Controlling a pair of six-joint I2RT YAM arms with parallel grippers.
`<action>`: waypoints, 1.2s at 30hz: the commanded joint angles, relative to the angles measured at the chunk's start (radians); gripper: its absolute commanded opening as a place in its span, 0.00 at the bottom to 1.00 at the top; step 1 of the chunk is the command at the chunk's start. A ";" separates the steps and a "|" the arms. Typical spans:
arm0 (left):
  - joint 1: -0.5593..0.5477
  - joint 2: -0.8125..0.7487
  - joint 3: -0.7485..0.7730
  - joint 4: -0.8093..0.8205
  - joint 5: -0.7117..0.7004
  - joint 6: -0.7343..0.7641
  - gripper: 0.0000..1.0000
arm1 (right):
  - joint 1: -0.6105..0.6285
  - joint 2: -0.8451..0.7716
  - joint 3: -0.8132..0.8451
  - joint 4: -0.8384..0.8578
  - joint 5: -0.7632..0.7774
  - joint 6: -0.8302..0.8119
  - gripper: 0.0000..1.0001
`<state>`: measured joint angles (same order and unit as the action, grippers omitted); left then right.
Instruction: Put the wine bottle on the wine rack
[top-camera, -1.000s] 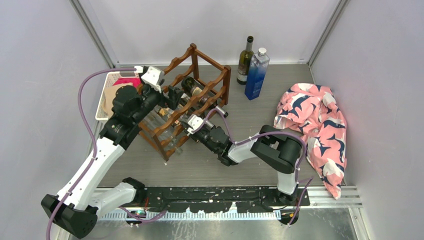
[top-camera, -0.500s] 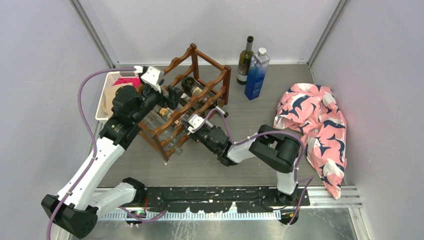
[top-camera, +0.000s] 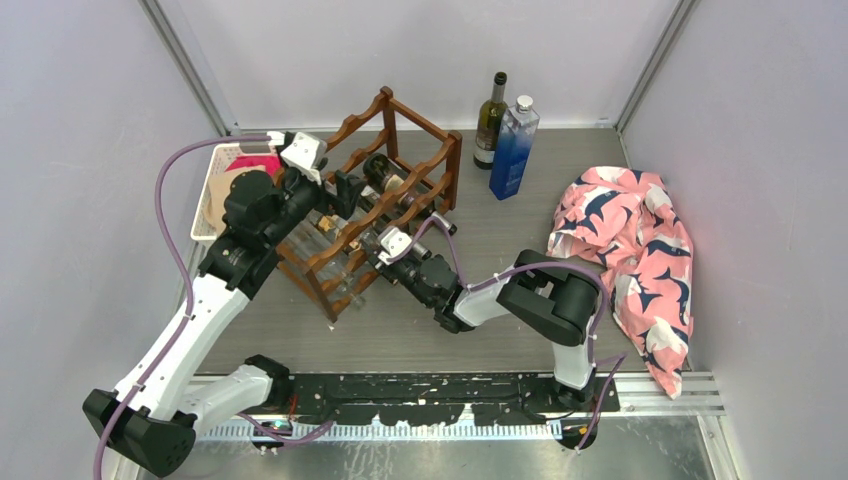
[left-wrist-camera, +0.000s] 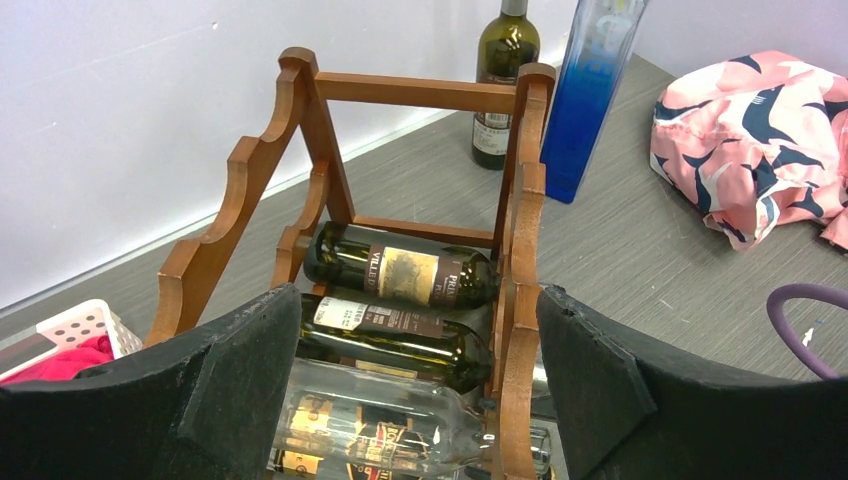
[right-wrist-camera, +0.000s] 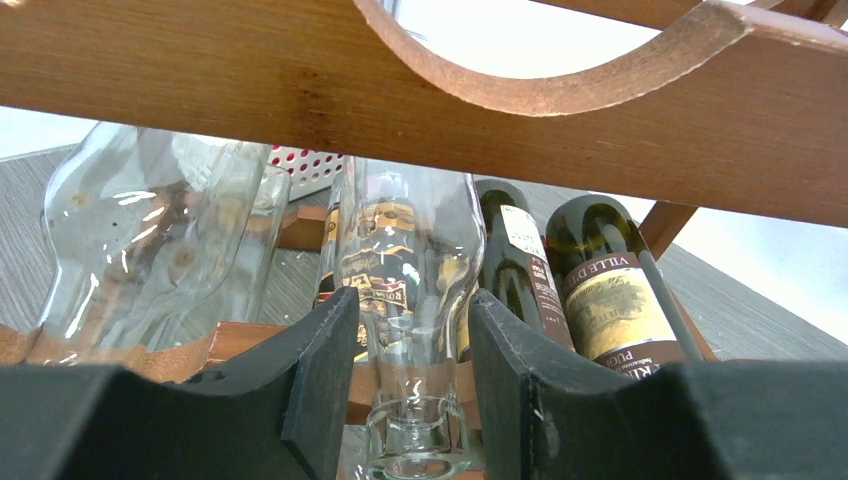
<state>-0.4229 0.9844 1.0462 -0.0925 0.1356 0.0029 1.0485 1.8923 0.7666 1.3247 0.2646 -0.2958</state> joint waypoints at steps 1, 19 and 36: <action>0.009 -0.008 0.002 0.079 0.014 -0.024 0.86 | 0.008 -0.008 0.028 0.107 0.019 0.018 0.51; 0.018 -0.006 0.001 0.082 0.021 -0.032 0.86 | 0.021 -0.120 -0.083 0.108 -0.016 0.006 0.64; 0.018 0.002 0.000 0.081 0.021 -0.030 0.86 | 0.031 -0.290 -0.217 0.056 -0.044 -0.003 0.65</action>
<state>-0.4107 0.9909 1.0428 -0.0784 0.1432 -0.0200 1.0737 1.6760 0.5728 1.3502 0.2214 -0.2897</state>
